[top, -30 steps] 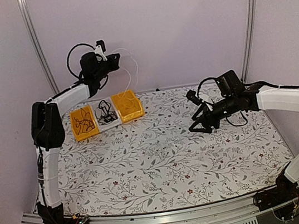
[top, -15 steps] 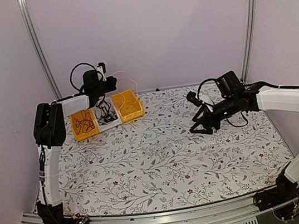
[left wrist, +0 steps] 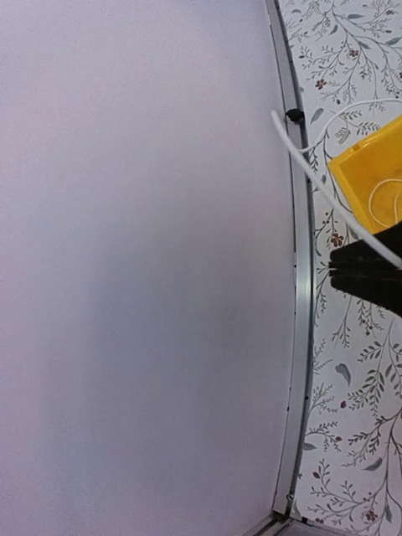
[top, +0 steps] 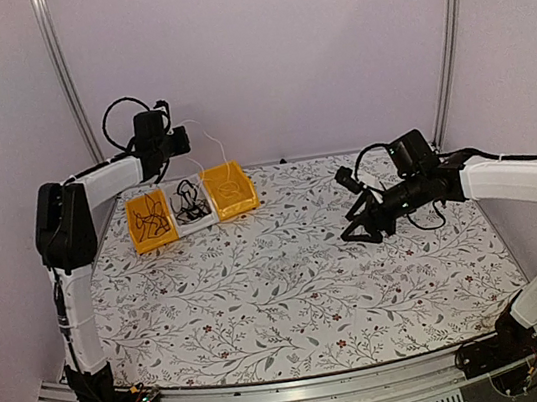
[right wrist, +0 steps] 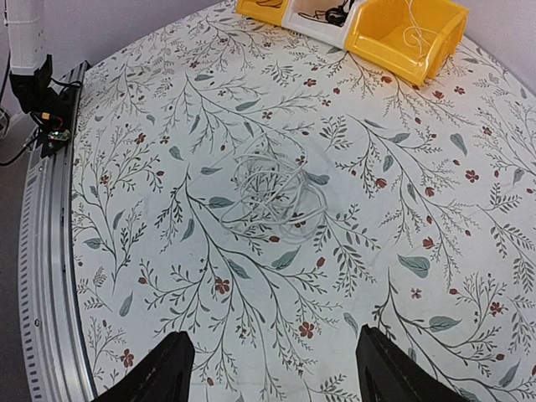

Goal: Untangle the cables

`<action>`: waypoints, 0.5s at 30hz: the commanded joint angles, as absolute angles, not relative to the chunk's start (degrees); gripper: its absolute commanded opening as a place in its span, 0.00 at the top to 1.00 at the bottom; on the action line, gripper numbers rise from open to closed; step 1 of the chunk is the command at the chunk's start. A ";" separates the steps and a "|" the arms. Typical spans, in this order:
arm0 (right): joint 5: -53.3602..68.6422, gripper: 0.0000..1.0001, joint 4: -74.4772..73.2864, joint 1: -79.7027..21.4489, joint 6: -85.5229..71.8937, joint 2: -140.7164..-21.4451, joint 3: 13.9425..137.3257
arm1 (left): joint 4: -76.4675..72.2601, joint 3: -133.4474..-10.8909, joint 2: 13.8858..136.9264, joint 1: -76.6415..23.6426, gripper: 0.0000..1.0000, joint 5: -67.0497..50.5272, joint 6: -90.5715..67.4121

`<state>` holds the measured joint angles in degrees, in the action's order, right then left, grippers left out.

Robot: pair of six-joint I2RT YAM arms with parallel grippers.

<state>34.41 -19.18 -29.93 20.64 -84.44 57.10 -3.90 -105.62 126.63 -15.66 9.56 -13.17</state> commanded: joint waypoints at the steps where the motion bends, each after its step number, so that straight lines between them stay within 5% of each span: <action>1: 35.02 0.29 -16.43 -29.54 20.00 -86.48 60.19 | -7.98 -106.44 125.56 -17.61 1.00 9.79 -14.69; 4: 34.74 0.29 -15.80 -29.59 19.43 -90.65 65.64 | -20.31 -104.13 126.37 -17.92 1.00 1.53 -20.43; 15: 34.36 0.30 -16.72 -29.36 19.29 -93.96 66.16 | -22.44 -126.01 145.64 -19.72 1.00 -9.75 -27.85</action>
<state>33.98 -16.25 -29.58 20.16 -94.89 68.53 -21.08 -122.06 140.92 -19.40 -6.52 -24.23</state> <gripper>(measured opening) 0.706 0.015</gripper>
